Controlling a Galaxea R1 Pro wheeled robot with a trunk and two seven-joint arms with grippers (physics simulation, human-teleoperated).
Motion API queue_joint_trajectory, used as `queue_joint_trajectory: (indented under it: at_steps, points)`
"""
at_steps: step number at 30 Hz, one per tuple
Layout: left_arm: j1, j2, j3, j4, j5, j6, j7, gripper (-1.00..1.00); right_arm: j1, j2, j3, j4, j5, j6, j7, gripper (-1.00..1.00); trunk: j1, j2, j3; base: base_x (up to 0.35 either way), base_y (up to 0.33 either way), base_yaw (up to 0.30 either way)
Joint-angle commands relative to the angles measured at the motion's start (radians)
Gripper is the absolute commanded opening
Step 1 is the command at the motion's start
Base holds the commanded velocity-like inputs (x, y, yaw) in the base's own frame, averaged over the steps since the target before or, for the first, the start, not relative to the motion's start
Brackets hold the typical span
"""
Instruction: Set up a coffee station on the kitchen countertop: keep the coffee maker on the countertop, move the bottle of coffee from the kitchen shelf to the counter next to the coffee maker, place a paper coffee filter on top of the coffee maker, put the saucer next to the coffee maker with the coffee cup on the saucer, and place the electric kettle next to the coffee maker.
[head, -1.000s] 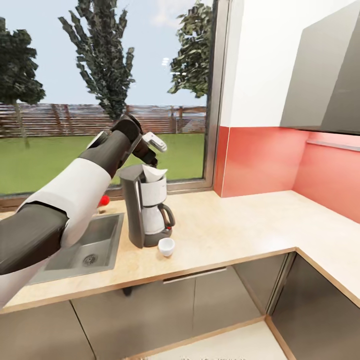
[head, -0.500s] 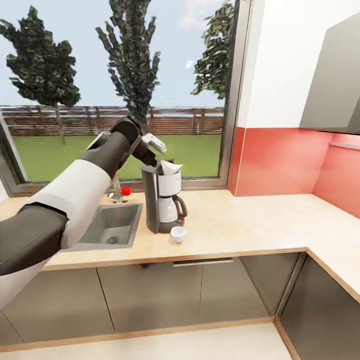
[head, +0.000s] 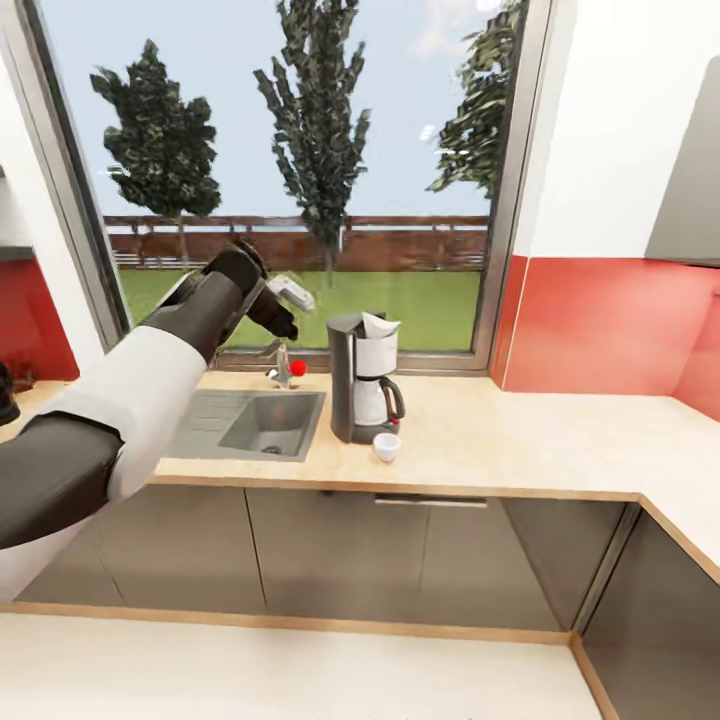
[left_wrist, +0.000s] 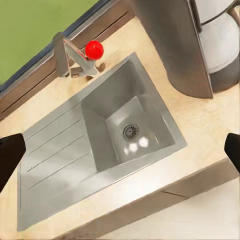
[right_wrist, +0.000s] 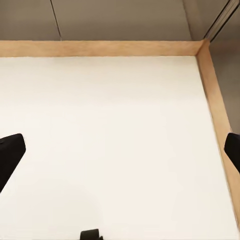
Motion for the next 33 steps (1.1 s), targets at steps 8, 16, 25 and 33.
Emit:
queue_joint_trajectory:
  at_steps: [8, 16, 25, 33]
  points:
    - [0.355, 0.037, 0.183, -0.194, -0.004, -0.043, -0.009, 1.00, 0.000, 0.000, -0.005, 0.001, 0.007, -0.003, 0.000, 1.00, 0.000, -0.001, 0.002, -0.053, -0.010, 0.262]
    - [0.741, 0.040, 0.230, -0.555, -0.002, -0.092, -0.012, 1.00, 0.000, 0.000, -0.005, 0.001, 0.006, -0.003, 0.000, 1.00, 0.000, -0.001, 0.002, 0.000, 0.000, 0.207]
    - [1.209, 0.030, 0.538, -0.730, 0.090, -0.466, -0.004, 1.00, 0.000, 0.000, -0.006, -0.001, 0.005, -0.005, -0.001, 1.00, 0.000, -0.001, 0.002, 0.000, 0.000, 0.053]
    - [1.422, 0.029, 0.779, -0.545, 0.164, -0.915, 0.066, 1.00, 0.000, -0.003, -0.010, -0.006, 0.004, -0.006, -0.003, 1.00, 0.000, -0.001, 0.002, 0.000, 0.000, 0.000]
